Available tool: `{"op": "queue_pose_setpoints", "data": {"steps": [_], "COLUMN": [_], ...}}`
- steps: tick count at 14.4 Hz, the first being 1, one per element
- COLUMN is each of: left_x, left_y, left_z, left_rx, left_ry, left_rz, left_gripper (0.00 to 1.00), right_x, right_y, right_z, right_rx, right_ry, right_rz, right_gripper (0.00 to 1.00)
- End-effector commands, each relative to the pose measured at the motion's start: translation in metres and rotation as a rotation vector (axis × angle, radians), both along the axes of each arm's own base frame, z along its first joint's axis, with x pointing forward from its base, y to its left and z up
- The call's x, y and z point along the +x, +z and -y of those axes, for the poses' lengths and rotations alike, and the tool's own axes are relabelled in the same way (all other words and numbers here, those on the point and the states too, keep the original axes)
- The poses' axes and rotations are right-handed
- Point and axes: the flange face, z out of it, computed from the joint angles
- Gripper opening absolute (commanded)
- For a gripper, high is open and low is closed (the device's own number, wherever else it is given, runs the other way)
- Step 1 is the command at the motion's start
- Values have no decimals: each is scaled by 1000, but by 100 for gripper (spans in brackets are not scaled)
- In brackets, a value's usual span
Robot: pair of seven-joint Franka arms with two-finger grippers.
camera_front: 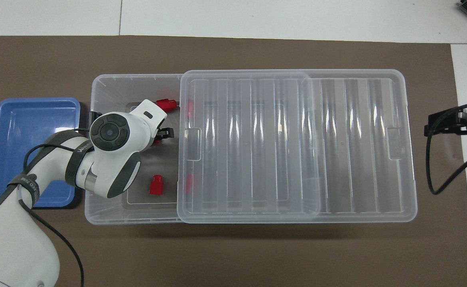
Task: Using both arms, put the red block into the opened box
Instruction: 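Release the red block inside the box and withdraw the left gripper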
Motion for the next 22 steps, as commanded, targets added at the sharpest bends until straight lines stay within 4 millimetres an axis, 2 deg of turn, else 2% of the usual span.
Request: {"op": "queue_pose_setpoints", "data": {"steps": [1, 2, 6, 13, 15, 22], "left_x": [1, 2, 12, 6, 3, -9], "left_y": [3, 5, 39, 72, 90, 178], "left_z": [-4, -4, -4, -8, -12, -37], "left_rx": [9, 12, 41, 58, 72, 86], "left_ry": [2, 1, 7, 10, 12, -25], "left_rz": [23, 20, -2, -10, -23, -121], "left_gripper": [100, 100, 100, 100, 100, 100], "right_x": [-7, -7, -7, -7, -7, -7], "right_y": [1, 0, 0, 0, 0, 1], "right_z": [1, 1, 1, 1, 1, 1], "right_rx": [6, 6, 6, 6, 6, 6], "right_ry": [-9, -9, -9, -9, -10, -9], "right_rz": [-1, -2, -2, -2, -2, -1], "right_gripper": [100, 100, 100, 100, 100, 100]}}
